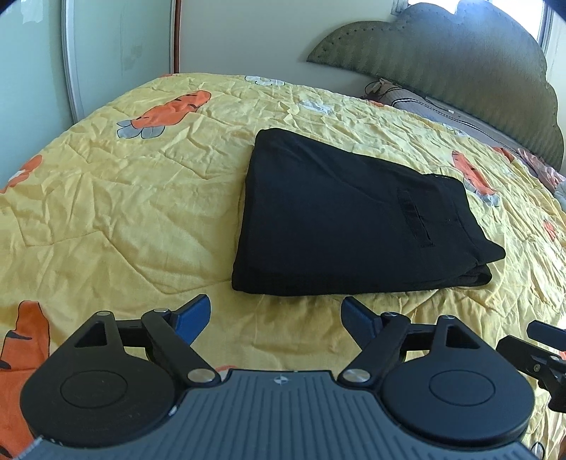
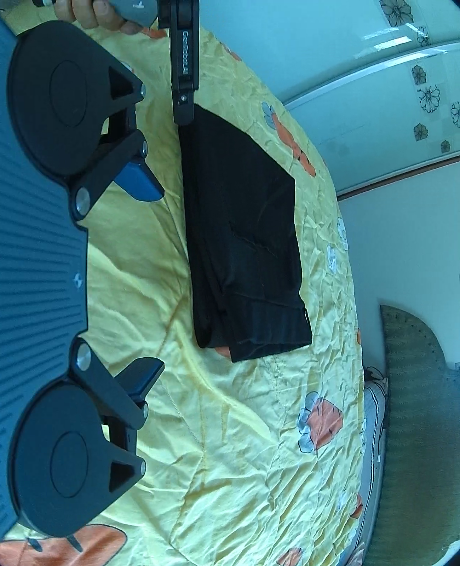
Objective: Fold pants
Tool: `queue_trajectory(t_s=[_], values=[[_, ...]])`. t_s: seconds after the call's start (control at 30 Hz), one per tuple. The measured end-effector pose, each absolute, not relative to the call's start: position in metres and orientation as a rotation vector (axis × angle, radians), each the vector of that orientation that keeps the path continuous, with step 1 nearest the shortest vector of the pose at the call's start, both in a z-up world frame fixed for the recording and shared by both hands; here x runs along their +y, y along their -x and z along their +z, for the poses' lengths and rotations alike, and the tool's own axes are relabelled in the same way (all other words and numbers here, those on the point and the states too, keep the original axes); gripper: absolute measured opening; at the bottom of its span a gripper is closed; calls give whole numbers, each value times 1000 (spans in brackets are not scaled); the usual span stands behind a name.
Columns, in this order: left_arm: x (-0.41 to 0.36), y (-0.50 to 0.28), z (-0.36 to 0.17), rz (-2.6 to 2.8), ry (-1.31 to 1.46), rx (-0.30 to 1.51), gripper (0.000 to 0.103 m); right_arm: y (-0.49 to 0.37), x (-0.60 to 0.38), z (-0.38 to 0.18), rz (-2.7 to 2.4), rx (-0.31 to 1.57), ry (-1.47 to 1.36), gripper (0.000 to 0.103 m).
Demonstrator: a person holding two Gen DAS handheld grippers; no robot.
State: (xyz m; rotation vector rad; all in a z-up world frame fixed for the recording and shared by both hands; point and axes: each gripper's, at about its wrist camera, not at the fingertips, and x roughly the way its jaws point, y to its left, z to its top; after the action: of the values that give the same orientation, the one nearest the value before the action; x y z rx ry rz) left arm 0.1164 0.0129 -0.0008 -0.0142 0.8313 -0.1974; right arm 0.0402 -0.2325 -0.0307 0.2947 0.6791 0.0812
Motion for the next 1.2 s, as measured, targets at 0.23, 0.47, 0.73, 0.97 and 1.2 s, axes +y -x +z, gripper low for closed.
queue_trajectory(t_s=[0.23,0.47,0.73,0.97,1.2], values=[[15,-103,-10,-193,-19,852,84,-18,-220,-21,105,703,-352,98],[18,-95,-18,-191,-22,867,84,-2,-208,-11,186,697,-407,98],[14,-87,-22,-201,-64,861,84,-9,-184,-28,73,728,-243,99],[13,-83,-24,-198,-77,854,86,-12,-178,-41,52,741,-209,99],[13,-82,-24,-194,-79,846,88,-15,-177,-46,47,750,-222,99]])
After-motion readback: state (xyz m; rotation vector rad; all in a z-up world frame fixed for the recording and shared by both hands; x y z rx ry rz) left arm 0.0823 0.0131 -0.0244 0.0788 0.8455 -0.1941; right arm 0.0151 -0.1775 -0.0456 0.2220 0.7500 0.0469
